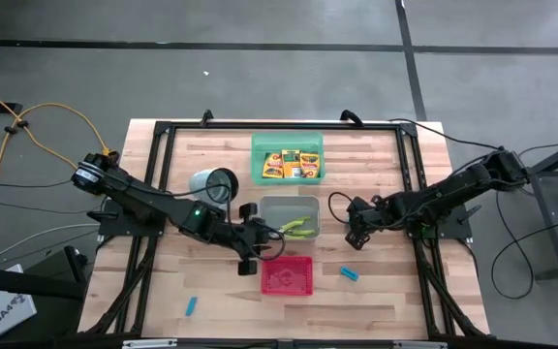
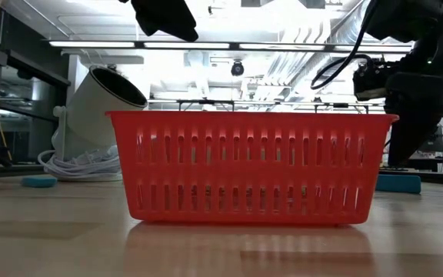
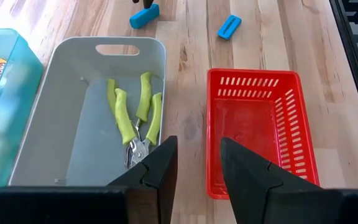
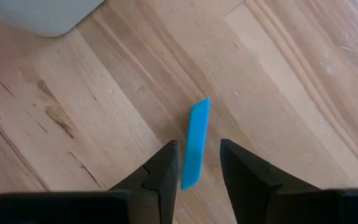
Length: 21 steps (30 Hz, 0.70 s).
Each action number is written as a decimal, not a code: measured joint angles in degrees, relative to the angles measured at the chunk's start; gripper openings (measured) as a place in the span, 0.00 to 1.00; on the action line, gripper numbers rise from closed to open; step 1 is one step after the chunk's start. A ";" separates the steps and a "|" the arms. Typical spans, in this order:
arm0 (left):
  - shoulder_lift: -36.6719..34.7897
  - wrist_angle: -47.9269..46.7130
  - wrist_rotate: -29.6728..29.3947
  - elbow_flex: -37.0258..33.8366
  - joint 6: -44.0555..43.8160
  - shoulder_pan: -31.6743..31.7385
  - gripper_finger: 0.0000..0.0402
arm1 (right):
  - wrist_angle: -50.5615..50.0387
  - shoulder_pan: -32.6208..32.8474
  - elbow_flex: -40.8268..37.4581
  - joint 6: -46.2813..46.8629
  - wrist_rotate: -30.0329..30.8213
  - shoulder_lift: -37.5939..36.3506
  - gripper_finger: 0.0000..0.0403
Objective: Pick & Place School Supplies
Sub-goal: Put the blue eraser into the red bin
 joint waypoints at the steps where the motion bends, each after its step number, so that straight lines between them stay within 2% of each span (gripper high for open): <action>1: 0.00 0.00 0.00 0.00 0.00 0.00 0.28 | 0.00 -0.06 0.02 -0.01 -0.01 0.00 0.28; 16: 0.00 0.00 0.13 0.00 -0.13 0.00 0.28 | -0.02 -0.01 0.04 0.02 0.00 0.07 0.28; 21: 0.02 0.00 0.42 0.00 -0.13 -0.12 0.28 | -0.01 -0.01 0.07 0.94 -0.71 3.00 0.28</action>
